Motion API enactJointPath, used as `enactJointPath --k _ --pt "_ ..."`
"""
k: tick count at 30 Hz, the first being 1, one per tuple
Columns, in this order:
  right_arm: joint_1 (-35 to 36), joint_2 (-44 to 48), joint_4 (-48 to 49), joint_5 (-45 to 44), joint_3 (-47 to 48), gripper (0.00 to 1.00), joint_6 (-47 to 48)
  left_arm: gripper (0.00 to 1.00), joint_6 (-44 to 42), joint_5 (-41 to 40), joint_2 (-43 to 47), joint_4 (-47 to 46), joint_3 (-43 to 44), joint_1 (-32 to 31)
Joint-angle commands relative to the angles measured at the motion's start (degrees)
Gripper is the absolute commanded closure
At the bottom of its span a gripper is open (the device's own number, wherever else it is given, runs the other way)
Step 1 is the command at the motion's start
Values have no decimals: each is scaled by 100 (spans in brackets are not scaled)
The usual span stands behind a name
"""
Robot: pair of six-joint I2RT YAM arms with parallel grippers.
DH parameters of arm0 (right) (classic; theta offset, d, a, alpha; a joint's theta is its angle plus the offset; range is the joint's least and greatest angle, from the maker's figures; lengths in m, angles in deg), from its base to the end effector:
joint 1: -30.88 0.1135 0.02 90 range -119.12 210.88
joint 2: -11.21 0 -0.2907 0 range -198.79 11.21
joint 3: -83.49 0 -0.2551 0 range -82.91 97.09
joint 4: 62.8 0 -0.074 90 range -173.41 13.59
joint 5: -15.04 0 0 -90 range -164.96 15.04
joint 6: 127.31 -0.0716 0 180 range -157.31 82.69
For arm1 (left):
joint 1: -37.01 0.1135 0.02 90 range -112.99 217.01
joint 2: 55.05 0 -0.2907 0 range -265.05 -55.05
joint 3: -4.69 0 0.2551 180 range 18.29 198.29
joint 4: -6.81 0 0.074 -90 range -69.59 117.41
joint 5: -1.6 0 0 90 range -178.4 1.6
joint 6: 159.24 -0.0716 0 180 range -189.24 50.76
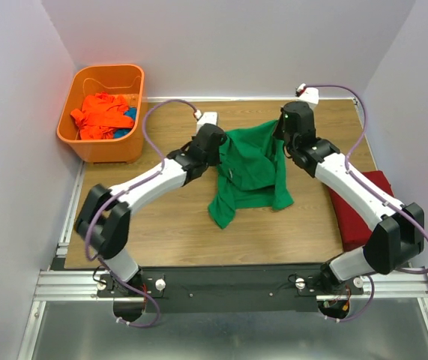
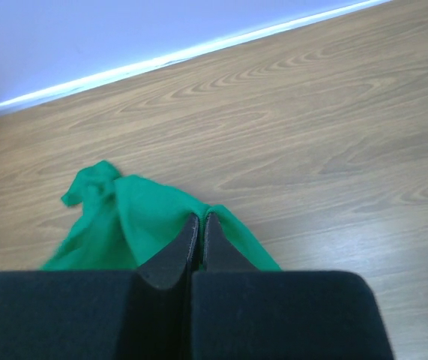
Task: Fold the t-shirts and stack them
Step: Flatten the tshirt out
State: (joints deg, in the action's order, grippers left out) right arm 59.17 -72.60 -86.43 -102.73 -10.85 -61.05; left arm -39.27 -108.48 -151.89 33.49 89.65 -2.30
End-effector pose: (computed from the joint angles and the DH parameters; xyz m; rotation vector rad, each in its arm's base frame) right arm 0.3426 0.1465 0.3598 0.2401 1.8926 0.1410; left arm 0.3364 -0.2437 0.2616 -0.0079 2.2105 -0.2822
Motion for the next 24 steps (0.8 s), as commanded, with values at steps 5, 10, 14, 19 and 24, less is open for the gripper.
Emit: enactJointPath --k 5,10,14,19,24 --pt "-676 198 27 -158 608 98 -69 100 -97 -488 1719 502 71 318" --pt "-983 233 27 -185 1187 98 54 100 -299 54 2432 564 537 976" --pt "-1264 7 158 25 1644 98 81 100 -247 626 2284 310 1265 1766" --pt "-1729 -670 369 412 2610 99 151 100 -10 1469 1046 63 3316 2269" --pt "-1968 -953 361 492 3963 99 493 100 140 1946 -219 826 5860 2612"
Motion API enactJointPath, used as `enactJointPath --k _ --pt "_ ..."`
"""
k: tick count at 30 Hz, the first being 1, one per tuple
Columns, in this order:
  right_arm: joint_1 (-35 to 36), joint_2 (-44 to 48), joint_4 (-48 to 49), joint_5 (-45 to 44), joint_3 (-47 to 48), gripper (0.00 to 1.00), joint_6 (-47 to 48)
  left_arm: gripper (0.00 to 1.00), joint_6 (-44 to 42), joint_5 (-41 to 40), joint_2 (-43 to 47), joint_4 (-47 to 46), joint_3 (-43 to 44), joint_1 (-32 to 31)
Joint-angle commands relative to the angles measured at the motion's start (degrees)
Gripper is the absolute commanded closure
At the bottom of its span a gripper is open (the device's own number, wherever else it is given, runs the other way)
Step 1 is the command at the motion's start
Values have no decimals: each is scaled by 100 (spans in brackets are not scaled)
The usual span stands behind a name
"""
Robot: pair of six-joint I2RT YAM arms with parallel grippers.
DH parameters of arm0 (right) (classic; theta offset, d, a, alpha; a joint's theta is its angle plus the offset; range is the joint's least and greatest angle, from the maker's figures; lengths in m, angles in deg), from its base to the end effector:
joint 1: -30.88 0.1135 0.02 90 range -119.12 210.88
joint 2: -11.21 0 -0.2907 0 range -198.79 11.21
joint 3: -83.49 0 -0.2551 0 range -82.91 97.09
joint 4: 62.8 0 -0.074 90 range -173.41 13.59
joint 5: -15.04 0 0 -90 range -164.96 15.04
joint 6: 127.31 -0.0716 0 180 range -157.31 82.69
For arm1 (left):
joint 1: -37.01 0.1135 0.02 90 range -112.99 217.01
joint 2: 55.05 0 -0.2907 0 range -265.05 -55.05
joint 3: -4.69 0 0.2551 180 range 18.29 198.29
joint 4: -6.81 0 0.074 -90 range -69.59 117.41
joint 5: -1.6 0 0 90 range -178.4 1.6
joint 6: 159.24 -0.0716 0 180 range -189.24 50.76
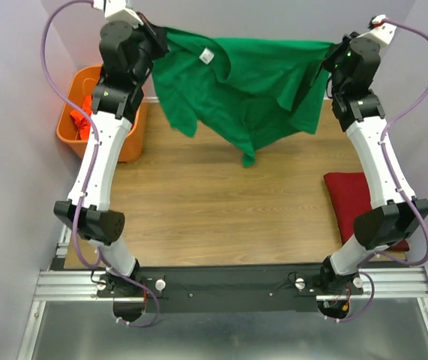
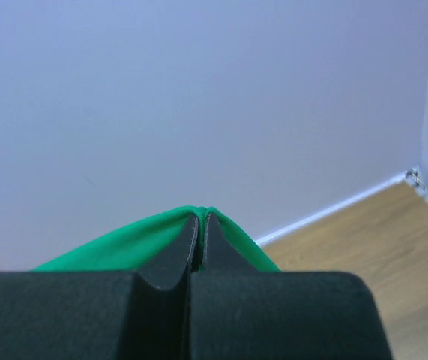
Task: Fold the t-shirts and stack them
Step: Flatten the tshirt out
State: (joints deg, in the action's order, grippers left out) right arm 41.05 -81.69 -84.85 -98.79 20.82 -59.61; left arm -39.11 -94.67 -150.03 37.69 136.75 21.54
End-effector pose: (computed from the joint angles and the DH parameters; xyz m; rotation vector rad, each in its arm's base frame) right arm 0.4051 0.0433 0.5151 0.4861 1.4553 0.1331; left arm 0.3809 -0.0973 0.5726 -0.2795 1.4621 -0.5667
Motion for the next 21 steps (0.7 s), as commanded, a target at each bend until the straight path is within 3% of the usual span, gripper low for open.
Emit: enactJointPath --k 1,4,6,10,14,15,16,17,18,21 --pt "-165 -18 203 107 938 99 428 100 160 599 -451 443 1415 280" --pt "-156 184 203 370 1002 98 587 100 282 924 -215 286 1410 517" --pt "-165 526 203 720 739 97 517 100 362 1127 214 84 577 772" --pt "-156 1212 194 1468 -587 95 52 100 485 1415 840 -391 -1321 1097" --pt "-156 1757 360 2774 -3060 92 -913 100 704 1698 1201 -726 -3498 1387" --pt "-165 1697 457 2944 -3469 85 -994 90 696 1716 1245 -761 -3774 1406" --pt "-156 1610 502 3033 -3742 66 -1073 78 661 1777 1254 -813 -4003 1406" --pt "-156 1496 476 3112 -3945 58 -1152 69 643 1804 1254 -840 -4371 1406" --pt "-156 1251 467 3296 -4278 33 -1118 53 635 1830 1271 -918 -4514 1406" --pt "-156 976 414 3263 -4544 18 -1013 40 643 1909 1411 -1147 -4954 1292"
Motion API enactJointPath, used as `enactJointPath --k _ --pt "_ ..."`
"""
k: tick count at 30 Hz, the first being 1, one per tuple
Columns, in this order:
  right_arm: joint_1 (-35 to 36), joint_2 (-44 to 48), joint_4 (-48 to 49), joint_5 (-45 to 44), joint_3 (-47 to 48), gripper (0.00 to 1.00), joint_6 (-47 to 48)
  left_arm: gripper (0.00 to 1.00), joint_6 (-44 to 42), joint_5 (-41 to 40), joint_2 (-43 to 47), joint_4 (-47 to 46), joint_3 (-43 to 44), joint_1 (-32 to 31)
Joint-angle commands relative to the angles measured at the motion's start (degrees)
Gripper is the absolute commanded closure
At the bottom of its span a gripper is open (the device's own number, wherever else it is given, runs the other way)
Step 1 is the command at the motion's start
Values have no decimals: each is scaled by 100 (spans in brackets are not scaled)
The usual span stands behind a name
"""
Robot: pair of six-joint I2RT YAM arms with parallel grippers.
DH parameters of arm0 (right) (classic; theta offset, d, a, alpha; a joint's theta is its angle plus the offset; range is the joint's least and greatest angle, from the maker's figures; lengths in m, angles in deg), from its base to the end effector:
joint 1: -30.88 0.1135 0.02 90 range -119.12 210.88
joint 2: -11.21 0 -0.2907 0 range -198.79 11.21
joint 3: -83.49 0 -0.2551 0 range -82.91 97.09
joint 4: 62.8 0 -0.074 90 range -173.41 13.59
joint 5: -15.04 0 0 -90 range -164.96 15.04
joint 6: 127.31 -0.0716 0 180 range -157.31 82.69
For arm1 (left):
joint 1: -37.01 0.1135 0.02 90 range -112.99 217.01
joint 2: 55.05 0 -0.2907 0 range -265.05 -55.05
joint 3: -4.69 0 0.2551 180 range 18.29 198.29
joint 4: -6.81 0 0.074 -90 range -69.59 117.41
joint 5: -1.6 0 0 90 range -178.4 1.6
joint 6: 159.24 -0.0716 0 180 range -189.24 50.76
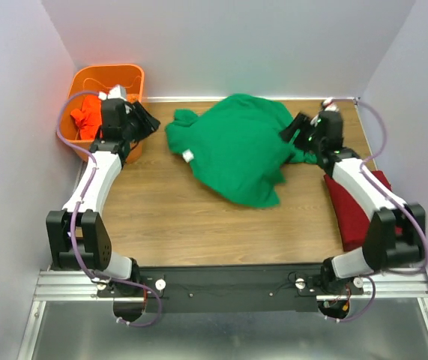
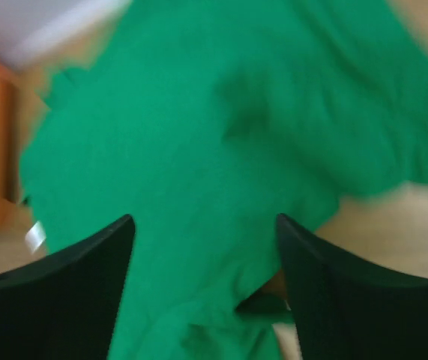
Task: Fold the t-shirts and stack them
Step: Flatten the tshirt out
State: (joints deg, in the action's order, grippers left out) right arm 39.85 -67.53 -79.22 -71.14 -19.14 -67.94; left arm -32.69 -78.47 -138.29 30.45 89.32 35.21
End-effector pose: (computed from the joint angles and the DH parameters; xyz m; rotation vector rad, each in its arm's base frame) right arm 0.3516 0.0603 0.3481 0.3141 1.8900 0.5333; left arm 0.3740 -0.0241 0.3536 -0.4858 1.9432 -0.6050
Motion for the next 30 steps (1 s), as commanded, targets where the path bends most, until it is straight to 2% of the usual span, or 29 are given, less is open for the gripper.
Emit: enactJointPath --k 1,4,10,11,14,18,19,21,24,27,30 --pt "-27 -493 -185 489 -611 14 -171 39 -43 211 247 -398 -264 -127" --pt "-27 -458 -176 454 -760 14 -232 40 -52 79 300 -345 -484 -355" --pt "130 -274 -159 173 -1305 16 -268 44 281 -632 212 -362 -1388 -1699" --pt "192 -282 -159 120 -1427 16 -285 45 456 -703 134 -398 -1485 -2083" --pt "412 -344 -150 -100 -1516 17 -347 49 668 -870 -174 -678 -1802 -2613" --pt "465 -361 -141 -293 -1508 17 -382 54 757 -984 -788 -978 -1794 -3299" --pt "482 -335 -141 -328 -1490 17 -382 57 739 -1254 -877 -987 -1759 -3535" --pt "483 -318 -141 -355 -1464 18 -373 64 678 -1310 -1114 -1135 -1601 -3686" --pt "483 -282 -150 -583 -1429 17 -382 67 590 -1546 -1317 -1180 -1381 -3924" --pt "483 -291 -150 -697 -1367 17 -391 75 511 -1574 -1755 -1128 -1197 -4012" --pt "483 -282 -159 -768 -1332 18 -408 90 510 -1477 -2046 -1040 -1170 -4047"
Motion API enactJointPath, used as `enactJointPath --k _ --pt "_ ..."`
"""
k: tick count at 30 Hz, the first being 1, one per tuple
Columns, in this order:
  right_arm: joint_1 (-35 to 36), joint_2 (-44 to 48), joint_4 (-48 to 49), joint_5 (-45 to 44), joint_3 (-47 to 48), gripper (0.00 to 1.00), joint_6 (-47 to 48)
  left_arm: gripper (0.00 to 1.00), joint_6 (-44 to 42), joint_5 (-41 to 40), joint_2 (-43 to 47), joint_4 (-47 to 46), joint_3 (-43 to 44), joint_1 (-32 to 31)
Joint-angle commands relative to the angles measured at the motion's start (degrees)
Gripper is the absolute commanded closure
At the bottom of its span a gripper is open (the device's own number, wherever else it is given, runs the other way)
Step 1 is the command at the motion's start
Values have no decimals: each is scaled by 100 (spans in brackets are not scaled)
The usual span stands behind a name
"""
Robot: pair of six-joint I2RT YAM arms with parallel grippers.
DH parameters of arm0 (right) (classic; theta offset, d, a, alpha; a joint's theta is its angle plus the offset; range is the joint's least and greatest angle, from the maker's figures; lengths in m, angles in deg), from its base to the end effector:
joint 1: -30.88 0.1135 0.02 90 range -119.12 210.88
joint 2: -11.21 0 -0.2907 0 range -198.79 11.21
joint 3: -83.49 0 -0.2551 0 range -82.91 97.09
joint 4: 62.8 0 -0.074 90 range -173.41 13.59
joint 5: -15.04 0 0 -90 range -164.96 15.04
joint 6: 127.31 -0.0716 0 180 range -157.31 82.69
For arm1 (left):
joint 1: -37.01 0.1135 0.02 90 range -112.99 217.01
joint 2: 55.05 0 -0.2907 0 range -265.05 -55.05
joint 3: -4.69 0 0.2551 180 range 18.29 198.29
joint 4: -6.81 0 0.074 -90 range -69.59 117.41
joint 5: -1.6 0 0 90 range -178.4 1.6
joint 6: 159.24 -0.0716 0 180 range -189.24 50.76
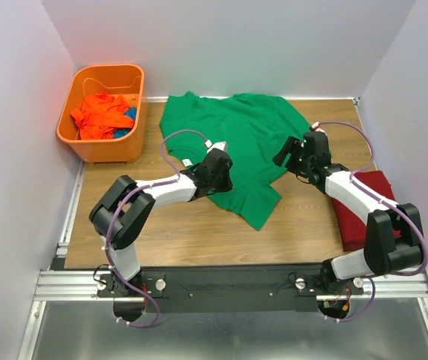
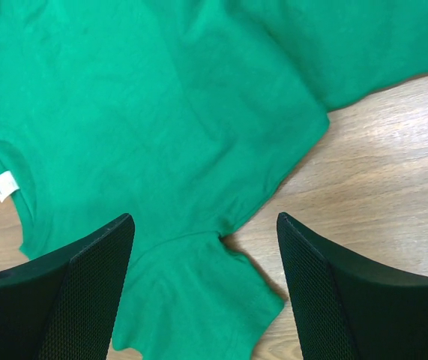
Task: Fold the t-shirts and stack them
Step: Flatten the tshirt out
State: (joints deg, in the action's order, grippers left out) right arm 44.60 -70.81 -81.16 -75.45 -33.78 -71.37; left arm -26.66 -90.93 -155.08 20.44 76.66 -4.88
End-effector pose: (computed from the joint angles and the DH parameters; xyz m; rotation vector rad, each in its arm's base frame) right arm 0.3263 0.0790 0.2282 0.4046 2.2288 0.4420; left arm 0.3032 -0.2677 0.1830 -0.0382 2.4016 -0.6848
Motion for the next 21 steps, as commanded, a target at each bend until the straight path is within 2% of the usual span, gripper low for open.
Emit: enactJointPath --k 1,4,9,12,16,18,21 --pt "8 46 36 -364 141 17 -74 92 -58 -187 -429 -12 78 -47" --pt "8 46 36 -460 194 17 -92 100 118 -3 -553 242 -176 5" --pt "0 19 27 -548 238 17 -136 100 478 506 -185 164 -1072 294" --pt "8 -68 10 -601 282 17 -136 100 750 744 158 102 -1739 847" --pt "0 -130 1 -636 291 17 -162 100 821 885 1054 163 -2452 2145" --pt "0 -165 1 -645 273 17 -162 100 681 1052 1361 23 -2655 2369" --pt "0 -209 -17 -776 212 16 -162 100 558 737 1381 407 -2296 2475"
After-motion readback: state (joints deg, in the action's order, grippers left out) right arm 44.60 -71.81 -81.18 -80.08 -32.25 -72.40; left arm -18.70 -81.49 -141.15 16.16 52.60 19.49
